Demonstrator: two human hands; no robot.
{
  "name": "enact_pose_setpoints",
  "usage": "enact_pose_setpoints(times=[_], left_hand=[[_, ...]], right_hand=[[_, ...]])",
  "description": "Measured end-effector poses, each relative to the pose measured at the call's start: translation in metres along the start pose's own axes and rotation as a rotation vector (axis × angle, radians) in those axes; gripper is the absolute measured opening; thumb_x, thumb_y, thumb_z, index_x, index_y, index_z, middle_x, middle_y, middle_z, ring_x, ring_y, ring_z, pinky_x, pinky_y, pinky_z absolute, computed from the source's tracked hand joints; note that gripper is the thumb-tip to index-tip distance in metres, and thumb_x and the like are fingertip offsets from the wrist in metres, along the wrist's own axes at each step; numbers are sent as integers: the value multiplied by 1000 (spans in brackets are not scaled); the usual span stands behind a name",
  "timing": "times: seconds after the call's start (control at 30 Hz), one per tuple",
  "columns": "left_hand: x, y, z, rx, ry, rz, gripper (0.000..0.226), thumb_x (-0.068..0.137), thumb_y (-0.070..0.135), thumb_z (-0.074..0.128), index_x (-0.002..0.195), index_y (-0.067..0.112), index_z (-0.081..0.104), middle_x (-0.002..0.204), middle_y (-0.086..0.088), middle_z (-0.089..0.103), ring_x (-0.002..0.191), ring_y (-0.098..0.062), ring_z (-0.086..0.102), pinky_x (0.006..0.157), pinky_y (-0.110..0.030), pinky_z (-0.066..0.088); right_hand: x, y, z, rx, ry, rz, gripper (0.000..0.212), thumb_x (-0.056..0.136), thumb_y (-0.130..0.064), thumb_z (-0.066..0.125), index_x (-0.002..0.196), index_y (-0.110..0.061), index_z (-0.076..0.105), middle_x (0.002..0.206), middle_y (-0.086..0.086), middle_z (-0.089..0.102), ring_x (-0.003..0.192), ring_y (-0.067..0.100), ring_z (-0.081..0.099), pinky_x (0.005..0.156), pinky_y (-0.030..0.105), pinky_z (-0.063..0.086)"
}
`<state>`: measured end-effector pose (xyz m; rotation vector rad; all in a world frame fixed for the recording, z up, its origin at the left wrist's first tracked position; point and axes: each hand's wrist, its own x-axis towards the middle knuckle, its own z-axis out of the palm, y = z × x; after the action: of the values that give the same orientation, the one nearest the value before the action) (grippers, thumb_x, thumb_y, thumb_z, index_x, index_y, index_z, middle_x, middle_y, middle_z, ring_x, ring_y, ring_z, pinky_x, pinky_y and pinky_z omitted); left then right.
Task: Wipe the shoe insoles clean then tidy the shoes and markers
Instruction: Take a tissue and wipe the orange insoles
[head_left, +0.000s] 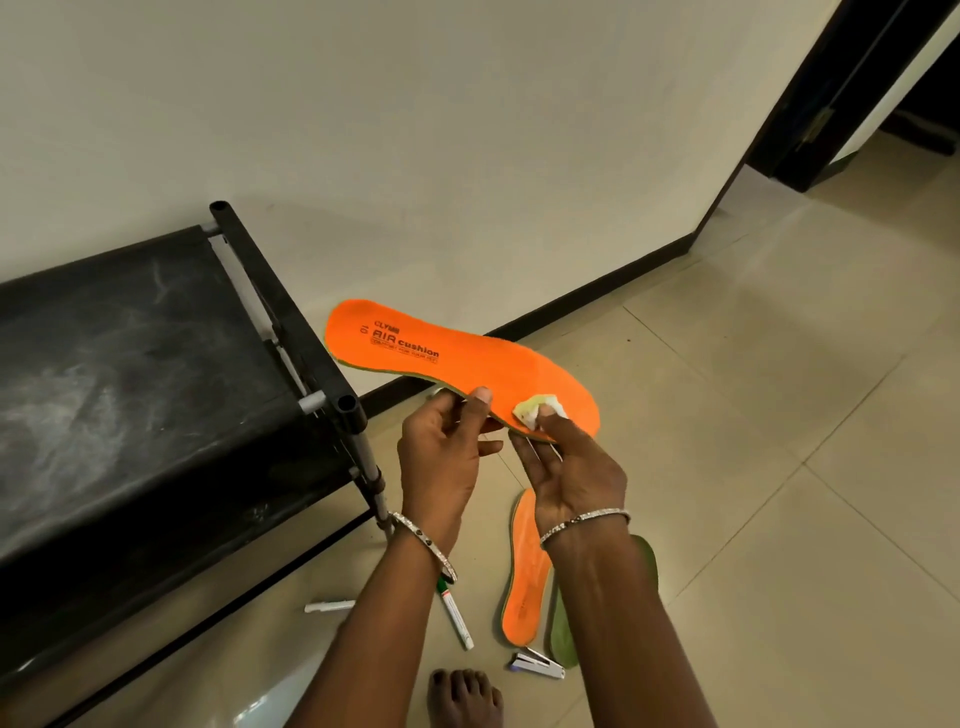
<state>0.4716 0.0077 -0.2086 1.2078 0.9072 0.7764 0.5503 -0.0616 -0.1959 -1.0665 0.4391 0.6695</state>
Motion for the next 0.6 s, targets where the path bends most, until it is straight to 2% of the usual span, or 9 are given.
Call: enact_pose_setpoints(times=[0.1,0.17,0.23,0.3,0.37,0.4,0.5,0.6], left_hand=[[4,-4,-6,13,70,27,13,98,22,63,91,20,74,84,-1,76,77,-17,75,70,-37,61],[5,-5,-9,60,89,37,16,97,20,63,85,22,73,79,-1,76,72,-17,74,71,-38,62],[9,-7,-13,85,87,21,20,97,19,64,80,24,73,77,-5,76,70,-20,74,72,-40,62],[12,-8,-16,93,90,2,22,97,18,64,78,24,72,76,-8,75,70,-22,74,72,-39,62],[13,-8,-16,92,94,-11,20,97,17,64,80,23,72,77,-10,74,70,-22,73,70,-37,61],[12,-7,-16,85,92,-15,18,97,16,63,81,21,72,78,-10,74,70,-21,73,69,-36,60],[9,-6,-14,99,57,-1,15,97,15,62,86,15,72,81,-9,74,72,-19,74,66,-32,61],[9,-6,-13,118,30,29,15,97,18,63,87,22,73,87,-7,76,81,-21,75,72,-36,62]], right_hand=[[2,-5,-5,-135,73,-62,18,75,0,79,91,0,71,81,11,72,75,22,69,72,37,61],[12,-16,-14,-260,243,-306,18,66,-21,84,80,-14,75,75,3,68,70,18,64,73,35,56],[15,-30,-20,-496,354,-580,26,58,-40,81,78,-23,76,88,0,72,85,17,68,84,35,54],[10,-33,-23,-686,248,-799,16,69,-31,80,81,-23,76,88,-6,73,87,9,69,83,26,53],[6,-28,-18,-887,72,-899,8,75,-21,79,81,-23,75,79,-12,72,76,3,68,74,15,49],[4,-22,-15,-990,1,-934,7,77,-20,79,81,-24,74,77,-12,71,74,3,66,72,14,48],[3,0,-8,-1141,-131,-1003,6,82,-25,76,87,-26,76,81,-9,73,74,8,66,71,22,52],[-3,11,-1,-1156,-259,-1049,10,82,-28,74,91,-27,78,85,-9,75,78,14,65,74,37,55]])
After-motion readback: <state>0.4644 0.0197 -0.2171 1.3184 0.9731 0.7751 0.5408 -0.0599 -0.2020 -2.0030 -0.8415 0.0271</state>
